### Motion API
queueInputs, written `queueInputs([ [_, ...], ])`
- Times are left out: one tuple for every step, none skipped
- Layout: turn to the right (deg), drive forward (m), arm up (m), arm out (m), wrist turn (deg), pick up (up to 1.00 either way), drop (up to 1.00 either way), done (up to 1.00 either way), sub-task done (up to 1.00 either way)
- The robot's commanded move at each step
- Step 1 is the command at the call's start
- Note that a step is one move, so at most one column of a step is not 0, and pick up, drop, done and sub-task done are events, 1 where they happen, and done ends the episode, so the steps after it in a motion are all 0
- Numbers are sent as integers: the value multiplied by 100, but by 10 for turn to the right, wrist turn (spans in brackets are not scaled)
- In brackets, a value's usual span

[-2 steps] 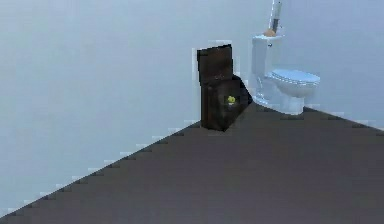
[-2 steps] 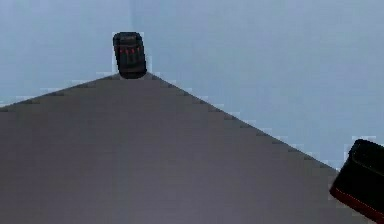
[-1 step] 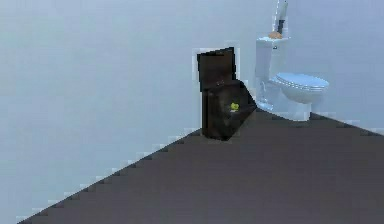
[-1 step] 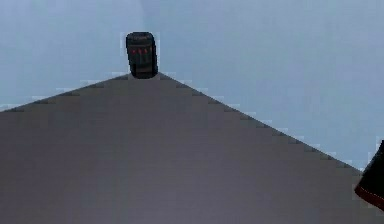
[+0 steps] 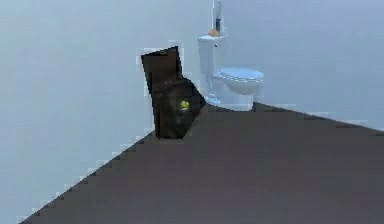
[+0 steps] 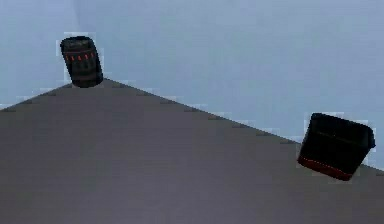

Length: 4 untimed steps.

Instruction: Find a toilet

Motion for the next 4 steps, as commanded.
queueInputs([
  [0, 100, 0, 0, 0, 0, 0, 0, 0],
  [90, 0, 0, 0, 0, 0, 0, 0, 0],
  [0, 20, 0, 0, 0, 0, 0, 0, 0],
  [0, 0, 0, 0, 0, 0, 0, 100, 0],
])
